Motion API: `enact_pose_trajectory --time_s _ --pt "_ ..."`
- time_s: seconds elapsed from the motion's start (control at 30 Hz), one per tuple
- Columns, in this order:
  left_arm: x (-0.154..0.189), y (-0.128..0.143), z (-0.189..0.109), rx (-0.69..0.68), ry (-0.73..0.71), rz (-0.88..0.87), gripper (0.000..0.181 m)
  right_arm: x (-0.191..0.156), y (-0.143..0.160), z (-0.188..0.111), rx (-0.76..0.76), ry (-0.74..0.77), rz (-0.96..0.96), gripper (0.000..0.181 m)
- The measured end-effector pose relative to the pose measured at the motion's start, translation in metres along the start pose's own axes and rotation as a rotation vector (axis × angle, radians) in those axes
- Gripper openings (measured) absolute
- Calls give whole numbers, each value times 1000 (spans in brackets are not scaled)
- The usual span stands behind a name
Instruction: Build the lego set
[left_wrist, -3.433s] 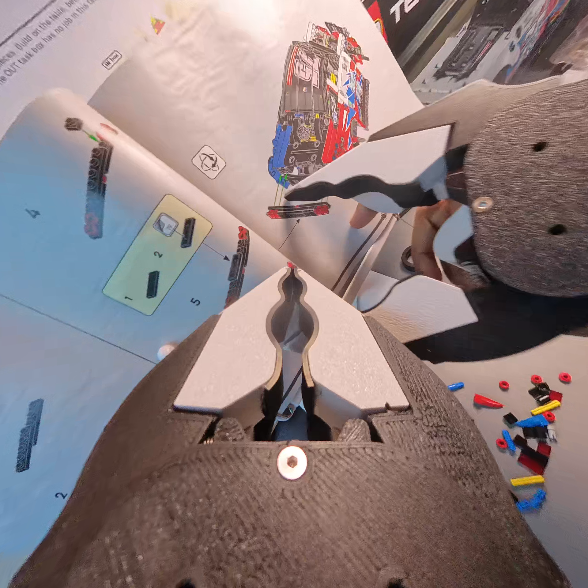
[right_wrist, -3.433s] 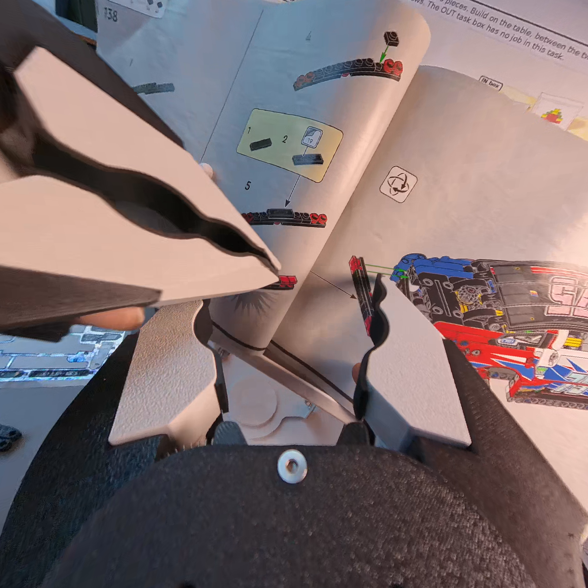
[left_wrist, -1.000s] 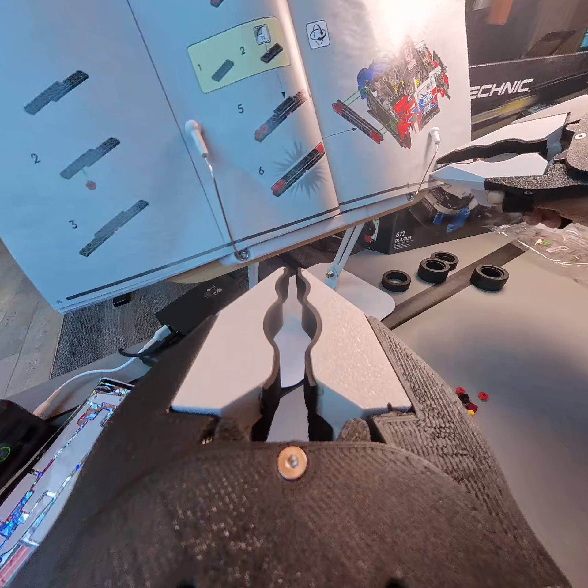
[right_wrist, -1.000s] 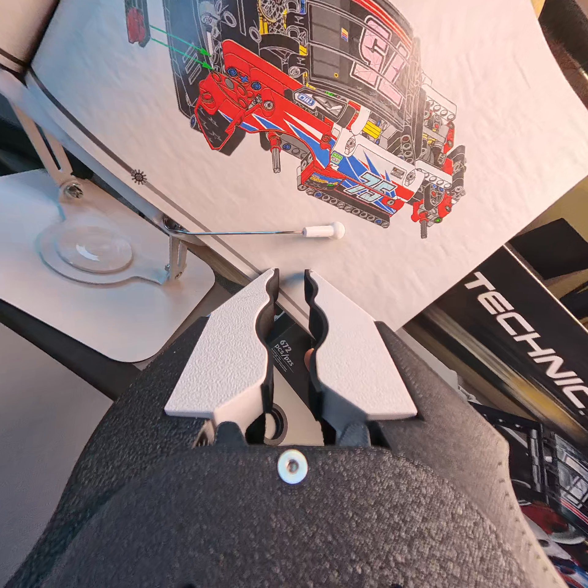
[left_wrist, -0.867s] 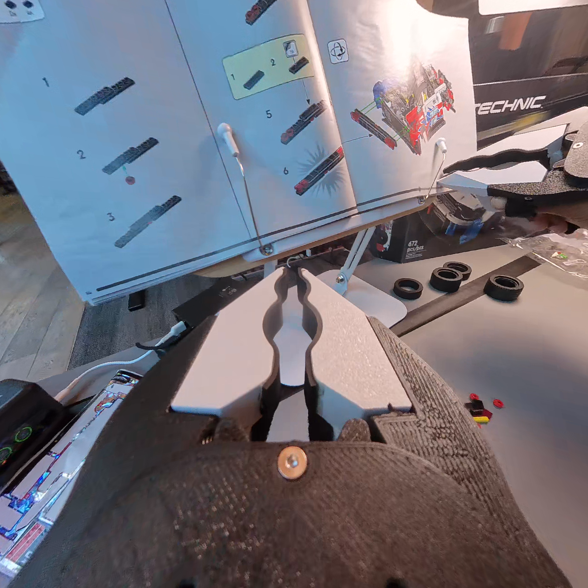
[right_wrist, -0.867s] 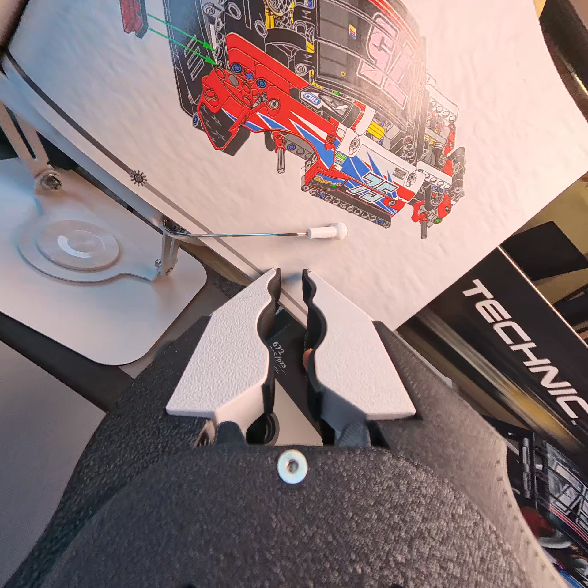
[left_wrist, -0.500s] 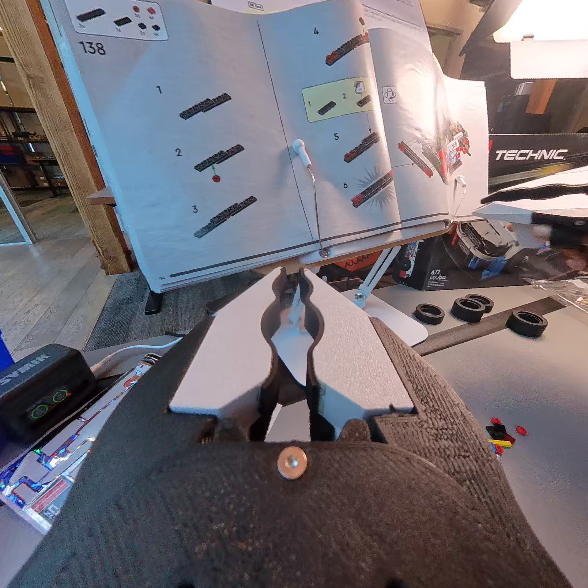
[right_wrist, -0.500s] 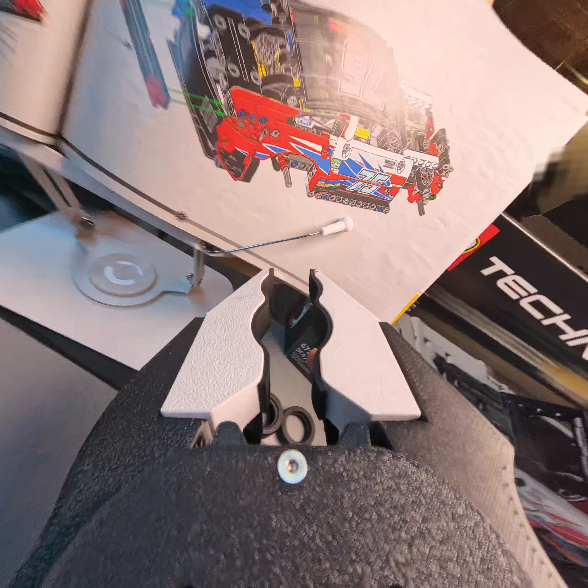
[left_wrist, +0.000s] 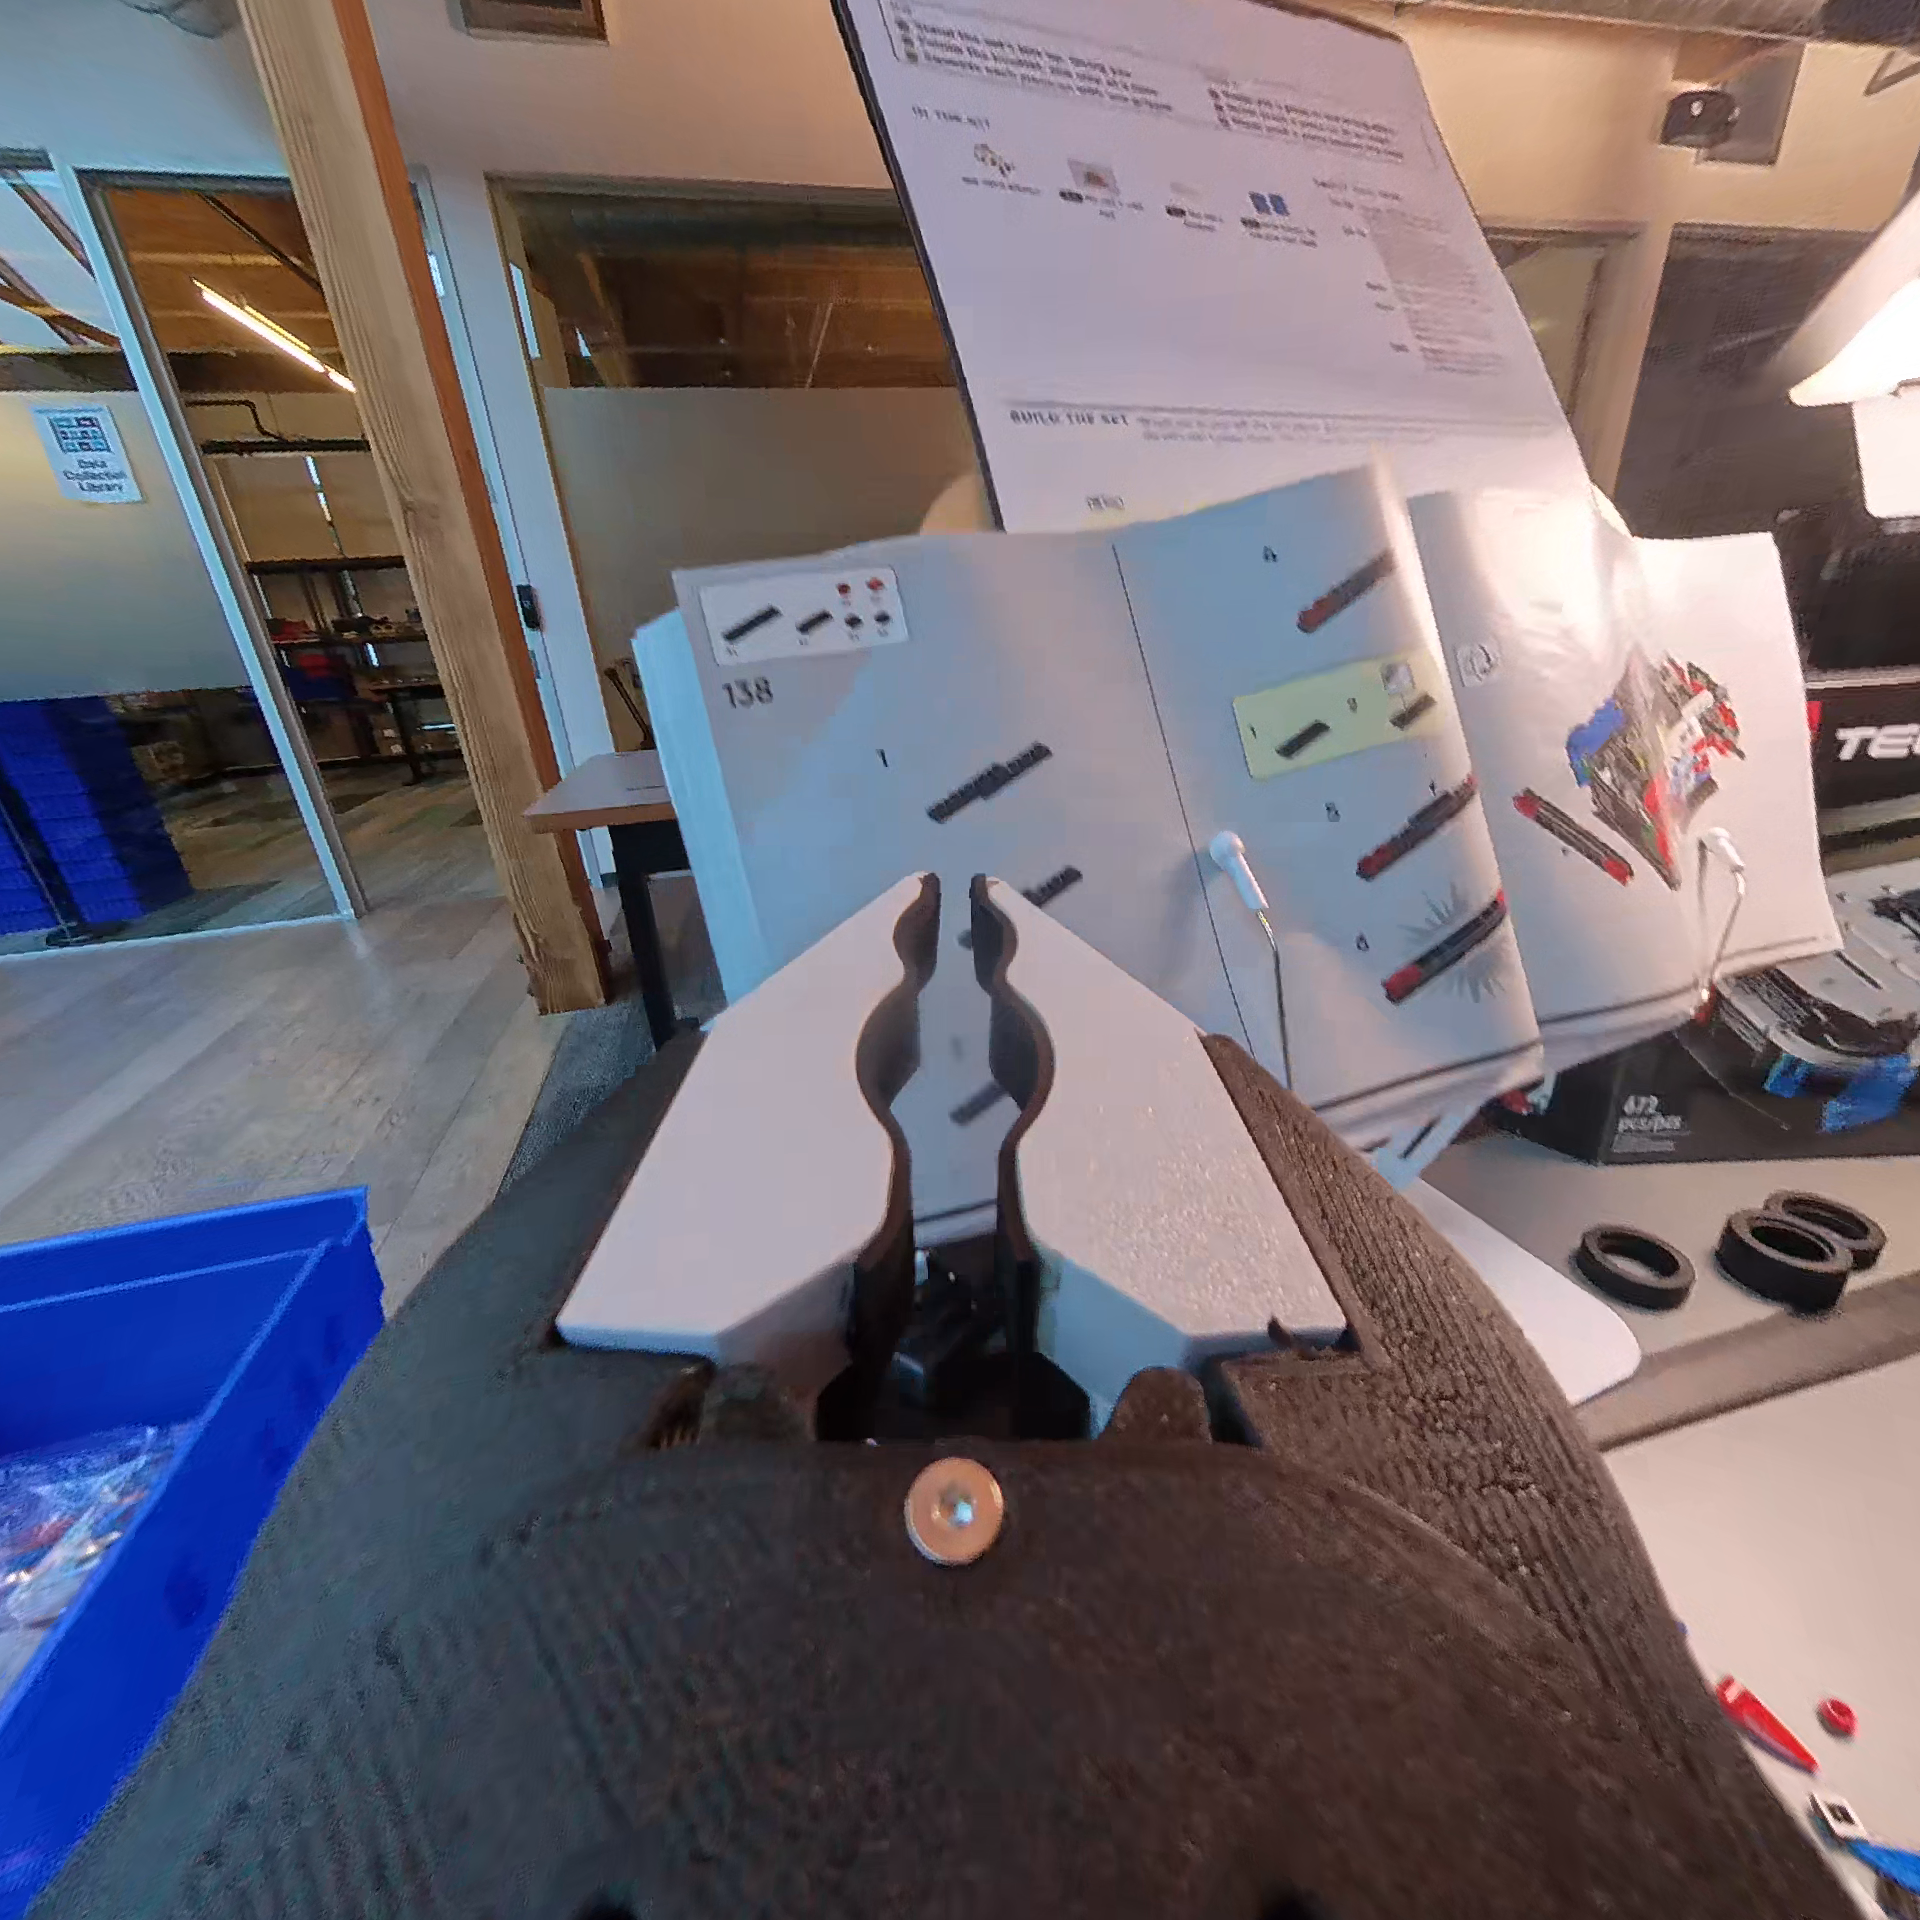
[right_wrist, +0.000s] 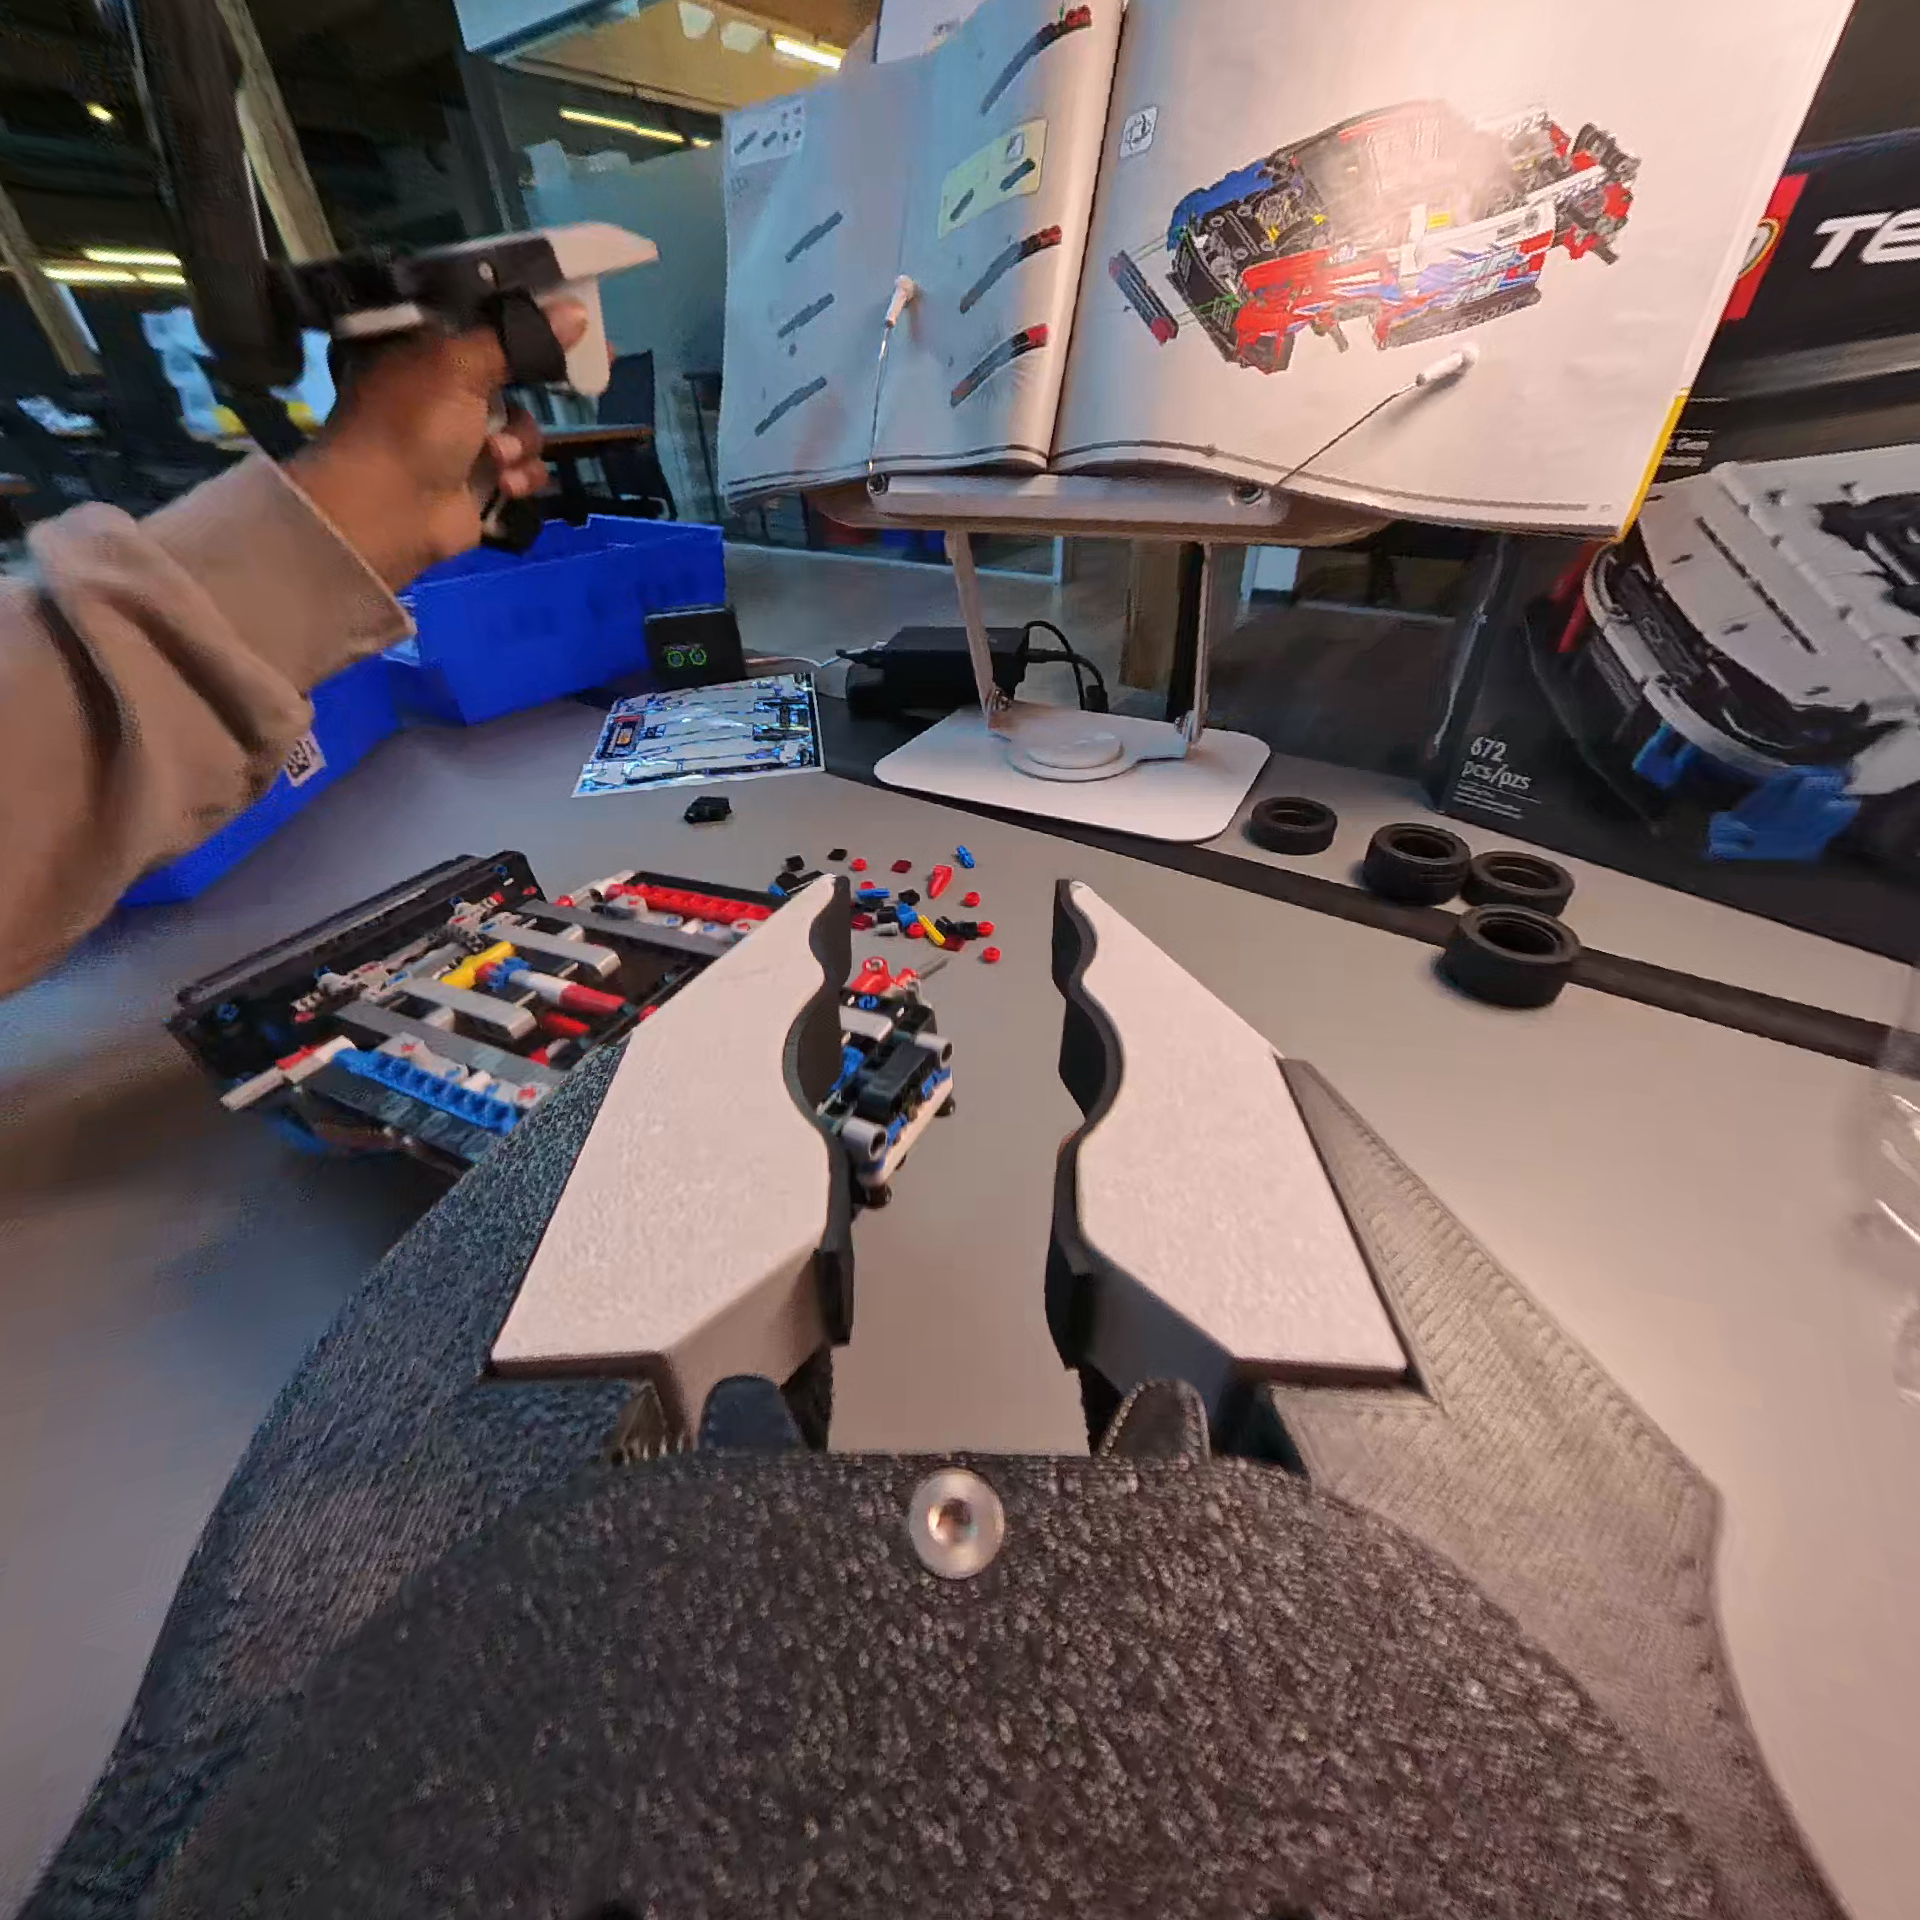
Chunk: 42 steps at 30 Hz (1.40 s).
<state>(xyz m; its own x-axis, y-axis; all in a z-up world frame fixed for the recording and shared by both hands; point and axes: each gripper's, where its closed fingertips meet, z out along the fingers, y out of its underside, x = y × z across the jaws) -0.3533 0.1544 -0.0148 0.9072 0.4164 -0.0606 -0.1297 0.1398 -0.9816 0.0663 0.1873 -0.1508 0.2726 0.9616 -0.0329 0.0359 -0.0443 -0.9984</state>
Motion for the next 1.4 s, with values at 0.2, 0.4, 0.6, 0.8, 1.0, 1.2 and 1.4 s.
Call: enact_pose_trajectory --time_s 0.2,0.4,0.6,0.8,1.0,1.2,1.4 --pt "-43 -43 48 12 -44 -32 0 17 -5 -6 88 61 -55 35" --pt "-57 -33 78 -74 -58 48 0 22 16 -4 52 33 25 30" --pt "-52 -24 92 -106 -64 105 0 20 18 -5 35 37 -31 29" --pt "-43 -26 95 -108 -60 91 0 17 25 -2 1 28 -48 25" --pt "-36 -25 95 -117 -58 119 0 11 30 0 -28 13 -89 21" --pt "-32 -25 95 -120 -55 129 0 5 34 0 -50 -1 -145 15" --pt "-30 -20 91 -124 -50 136 0 2 35 -1 -56 -8 -174 13"
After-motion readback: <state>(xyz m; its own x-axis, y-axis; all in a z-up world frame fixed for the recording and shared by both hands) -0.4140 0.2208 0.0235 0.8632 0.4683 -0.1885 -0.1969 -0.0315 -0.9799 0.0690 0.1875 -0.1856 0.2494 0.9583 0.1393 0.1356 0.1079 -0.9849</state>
